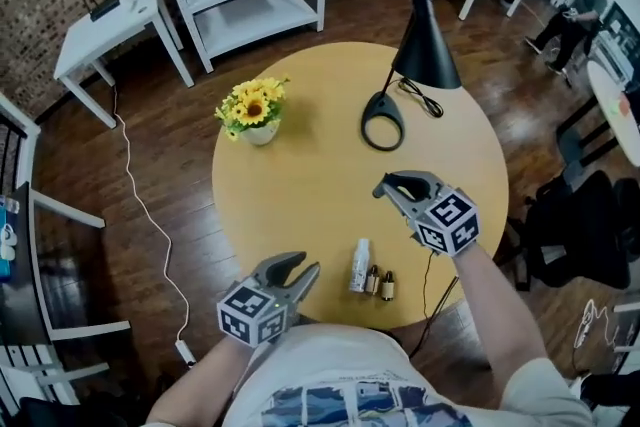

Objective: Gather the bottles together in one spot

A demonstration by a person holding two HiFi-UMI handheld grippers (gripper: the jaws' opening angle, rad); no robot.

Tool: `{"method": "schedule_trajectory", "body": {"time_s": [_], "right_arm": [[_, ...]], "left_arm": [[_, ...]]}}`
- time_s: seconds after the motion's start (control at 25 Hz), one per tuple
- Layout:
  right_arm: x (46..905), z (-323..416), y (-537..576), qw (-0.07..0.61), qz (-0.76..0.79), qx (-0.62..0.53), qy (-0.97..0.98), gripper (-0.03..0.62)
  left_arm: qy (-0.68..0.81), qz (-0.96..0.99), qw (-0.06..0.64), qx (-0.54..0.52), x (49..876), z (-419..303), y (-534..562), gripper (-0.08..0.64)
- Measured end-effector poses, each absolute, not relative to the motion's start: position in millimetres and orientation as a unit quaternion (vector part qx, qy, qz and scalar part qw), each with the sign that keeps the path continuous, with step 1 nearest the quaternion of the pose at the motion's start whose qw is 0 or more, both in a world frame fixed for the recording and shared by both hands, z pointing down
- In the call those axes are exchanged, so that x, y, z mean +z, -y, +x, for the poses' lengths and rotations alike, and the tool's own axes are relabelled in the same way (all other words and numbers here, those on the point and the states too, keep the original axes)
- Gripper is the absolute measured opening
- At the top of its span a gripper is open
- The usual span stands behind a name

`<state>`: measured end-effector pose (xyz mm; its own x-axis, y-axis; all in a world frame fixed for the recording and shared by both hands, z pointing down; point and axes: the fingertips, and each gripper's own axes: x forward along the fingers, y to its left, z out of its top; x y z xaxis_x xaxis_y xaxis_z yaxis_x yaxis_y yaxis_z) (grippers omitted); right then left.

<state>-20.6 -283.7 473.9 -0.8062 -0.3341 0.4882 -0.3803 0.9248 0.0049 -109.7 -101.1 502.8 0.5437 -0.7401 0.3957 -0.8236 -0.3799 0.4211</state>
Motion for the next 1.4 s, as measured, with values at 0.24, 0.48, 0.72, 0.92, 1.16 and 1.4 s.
{"method": "schedule_trajectory", "body": {"time_s": [0.24, 0.48, 0.72, 0.92, 1.16, 1.4], "right_arm": [[543.8, -23.9, 371.0, 0.256, 0.201, 0.009, 0.945, 0.049], [613.4, -40.7, 429.3, 0.268, 0.216, 0.016, 0.939, 0.049], [633.0, -47.0, 436.8, 0.267, 0.224, 0.027, 0.937, 0.049], [630.1, -50.6, 435.7, 0.269, 0.228, 0.017, 0.936, 0.067], [629.4, -48.2, 436.5, 0.267, 0.232, 0.02, 0.935, 0.109], [620.2, -41.9, 441.4, 0.251, 0.245, 0.025, 0.936, 0.167]], "left_arm": [[0.526, 0.767, 0.361, 0.069, 522.8, -116.9, 67.5, 0.13], [0.568, 0.732, 0.369, 0.077, 523.6, -115.0, 53.4, 0.13], [0.581, 0.716, 0.38, 0.075, 529.3, -108.8, 43.9, 0.13], [0.571, 0.725, 0.377, 0.08, 528.7, -101.1, 53.5, 0.13], [0.565, 0.731, 0.372, 0.088, 527.1, -98.1, 55.4, 0.13], [0.57, 0.728, 0.369, 0.093, 527.9, -98.7, 55.3, 0.13]]}}
